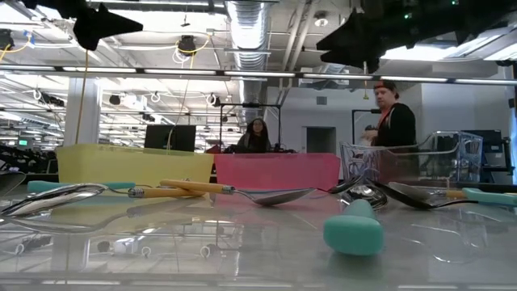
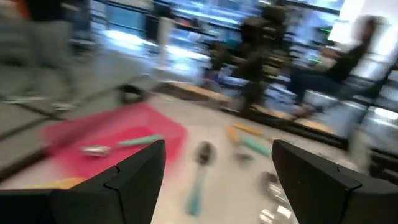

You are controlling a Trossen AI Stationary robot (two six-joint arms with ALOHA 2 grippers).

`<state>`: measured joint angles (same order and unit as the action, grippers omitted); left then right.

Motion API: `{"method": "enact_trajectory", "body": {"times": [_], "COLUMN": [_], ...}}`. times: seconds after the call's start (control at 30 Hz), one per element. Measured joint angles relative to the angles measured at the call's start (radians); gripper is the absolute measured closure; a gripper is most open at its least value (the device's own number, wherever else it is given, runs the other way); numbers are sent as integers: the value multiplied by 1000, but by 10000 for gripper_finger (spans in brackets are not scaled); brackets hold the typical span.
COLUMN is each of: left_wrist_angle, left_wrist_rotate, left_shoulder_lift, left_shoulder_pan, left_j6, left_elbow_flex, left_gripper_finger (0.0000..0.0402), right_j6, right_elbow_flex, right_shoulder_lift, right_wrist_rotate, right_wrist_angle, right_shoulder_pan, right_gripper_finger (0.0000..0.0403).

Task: Sort silverware by color (type)
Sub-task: Put the blue spoon into the transparent bin

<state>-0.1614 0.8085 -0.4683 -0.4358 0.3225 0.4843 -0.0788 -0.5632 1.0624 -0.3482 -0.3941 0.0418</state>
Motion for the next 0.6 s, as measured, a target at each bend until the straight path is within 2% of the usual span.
{"method": "enact_trajectory", "body": {"times": [0.07, 0.13, 0.2, 0.3, 0.37, 0.6], "left_wrist_angle": [36, 58, 67, 86, 103, 108], "left_wrist_rotate": [112, 141, 39, -188, -275, -279], "left_shoulder_lift": [2, 14, 27, 34, 34, 34], "left_shoulder_pan": [0, 1, 1, 0, -1, 0], "left_j6": [-5, -30, -61, -90, -94, -101], "left_elbow_flex": [0, 1, 1, 1, 1, 1], "left_gripper_finger": [121, 121, 121, 121, 121, 121], "right_j6": [-7, -31, -37, -39, -45, -61], "right_elbow_flex": [0, 0, 0, 0, 0, 0], "right_shoulder_lift": [-14, -25, -28, -29, -28, -28], "right_wrist_rotate": [-100, -127, -86, 16, 55, 60], "right_wrist_angle": [-6, -6, -4, -4, -4, -3], "right_shoulder_pan": [0, 1, 1, -8, -17, -56], "right_gripper_finger": [168, 168, 168, 168, 168, 168]}}
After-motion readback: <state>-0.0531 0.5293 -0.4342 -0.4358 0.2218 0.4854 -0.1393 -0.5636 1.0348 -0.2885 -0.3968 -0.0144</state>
